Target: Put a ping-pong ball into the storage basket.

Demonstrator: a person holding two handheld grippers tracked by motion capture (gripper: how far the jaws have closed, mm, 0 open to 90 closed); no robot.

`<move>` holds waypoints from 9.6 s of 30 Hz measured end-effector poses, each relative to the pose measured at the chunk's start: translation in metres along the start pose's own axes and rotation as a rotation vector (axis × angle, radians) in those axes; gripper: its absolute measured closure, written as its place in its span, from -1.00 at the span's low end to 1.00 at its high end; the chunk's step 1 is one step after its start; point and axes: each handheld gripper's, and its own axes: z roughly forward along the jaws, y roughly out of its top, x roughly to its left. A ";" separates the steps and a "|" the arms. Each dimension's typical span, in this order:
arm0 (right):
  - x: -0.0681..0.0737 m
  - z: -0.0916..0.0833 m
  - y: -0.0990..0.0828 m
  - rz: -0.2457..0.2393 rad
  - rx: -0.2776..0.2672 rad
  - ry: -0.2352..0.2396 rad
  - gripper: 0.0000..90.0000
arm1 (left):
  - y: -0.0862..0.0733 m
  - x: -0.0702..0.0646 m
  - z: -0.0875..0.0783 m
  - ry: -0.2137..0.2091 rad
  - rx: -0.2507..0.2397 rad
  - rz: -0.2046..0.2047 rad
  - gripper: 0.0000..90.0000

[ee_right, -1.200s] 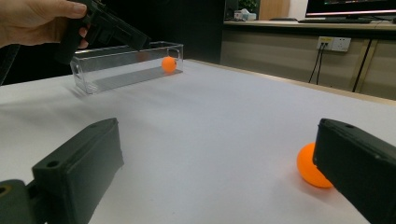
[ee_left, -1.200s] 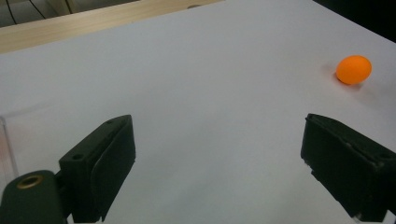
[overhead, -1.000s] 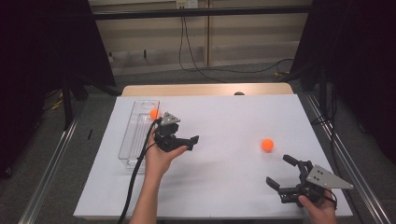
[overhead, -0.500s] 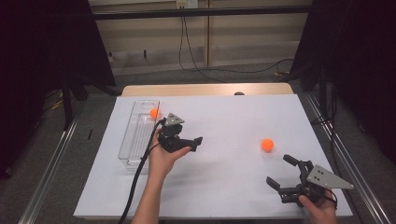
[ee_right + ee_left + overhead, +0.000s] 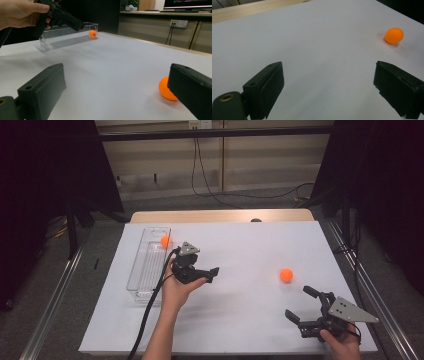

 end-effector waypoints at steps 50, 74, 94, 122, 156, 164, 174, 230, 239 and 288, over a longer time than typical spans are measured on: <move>-0.001 0.001 -0.001 0.003 0.006 -0.004 -0.97 | 0.001 -0.020 0.019 -0.042 -0.019 0.042 -0.79; -0.002 0.000 0.000 0.007 0.004 -0.008 -0.97 | 0.003 -0.037 0.032 -0.069 -0.015 0.098 -0.79; -0.003 0.002 -0.001 0.021 0.009 -0.021 -0.97 | 0.003 -0.050 0.042 -0.094 -0.032 0.139 -0.79; -0.004 0.001 -0.001 0.018 0.012 -0.022 -0.97 | 0.005 -0.064 0.058 -0.127 -0.031 0.166 -0.79; -0.003 0.002 -0.001 0.014 0.018 -0.022 -0.96 | 0.005 -0.075 0.078 -0.163 -0.011 0.163 -0.80; -0.003 0.001 -0.001 0.016 0.016 -0.021 -0.96 | 0.005 -0.079 0.082 -0.174 -0.007 0.163 -0.80; -0.003 0.001 -0.001 0.016 0.016 -0.021 -0.96 | 0.005 -0.082 0.088 -0.187 -0.005 0.158 -0.80; -0.004 0.000 -0.001 0.013 0.015 -0.019 -0.96 | 0.009 -0.104 0.121 -0.240 0.024 0.147 -0.79; -0.004 0.000 -0.001 0.013 0.017 -0.019 -0.96 | 0.010 -0.107 0.126 -0.245 0.027 0.144 -0.80; -0.004 -0.001 -0.001 0.014 0.015 -0.020 -0.96 | 0.015 -0.118 0.147 -0.242 0.037 0.147 -0.82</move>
